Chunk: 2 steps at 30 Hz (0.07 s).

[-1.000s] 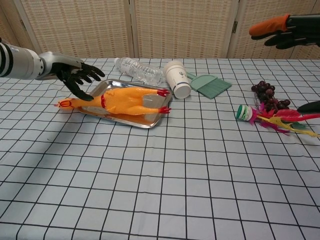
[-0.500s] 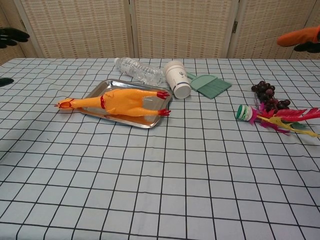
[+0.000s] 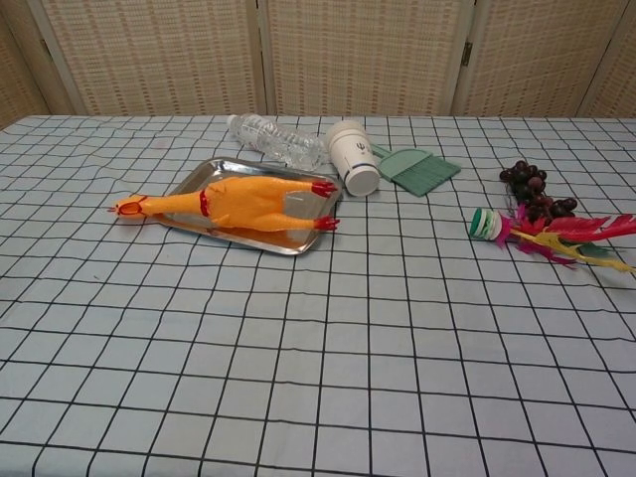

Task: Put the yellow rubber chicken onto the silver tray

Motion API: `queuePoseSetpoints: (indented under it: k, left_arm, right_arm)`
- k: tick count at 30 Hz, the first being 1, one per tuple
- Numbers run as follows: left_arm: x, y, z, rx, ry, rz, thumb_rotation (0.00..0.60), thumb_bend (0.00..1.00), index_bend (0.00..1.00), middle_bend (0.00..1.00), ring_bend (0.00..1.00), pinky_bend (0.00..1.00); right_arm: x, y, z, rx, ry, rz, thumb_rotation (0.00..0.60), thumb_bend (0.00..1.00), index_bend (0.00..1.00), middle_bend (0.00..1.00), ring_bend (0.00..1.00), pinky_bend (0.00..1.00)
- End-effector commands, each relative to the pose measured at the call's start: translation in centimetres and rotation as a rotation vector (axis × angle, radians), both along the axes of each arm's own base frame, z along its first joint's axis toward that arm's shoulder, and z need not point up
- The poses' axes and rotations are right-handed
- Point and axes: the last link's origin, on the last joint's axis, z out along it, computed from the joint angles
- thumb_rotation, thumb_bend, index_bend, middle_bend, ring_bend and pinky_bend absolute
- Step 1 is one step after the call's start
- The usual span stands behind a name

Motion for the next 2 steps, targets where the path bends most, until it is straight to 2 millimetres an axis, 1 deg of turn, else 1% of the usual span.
queuePoseSetpoints:
  k: [1, 2]
  left_arm:
    - [-0.04, -0.42, -0.41, -0.022, 0.003, 0.005, 0.600, 0.36, 0.00, 0.00, 0.00, 0.00]
    - [-0.02, -0.43, -0.41, -0.024, 0.000, 0.005, 0.600, 0.36, 0.00, 0.00, 0.00, 0.00]
  right_arm:
    - [0.12, 0.61, 0.82, -0.023, -0.043, 0.008, 0.600, 0.11, 0.00, 0.00, 0.00, 0.00]
    - [0.05, 0.58, 0.93, -0.025, -0.046, 0.005, 0.600, 0.11, 0.00, 0.00, 0.00, 0.00]
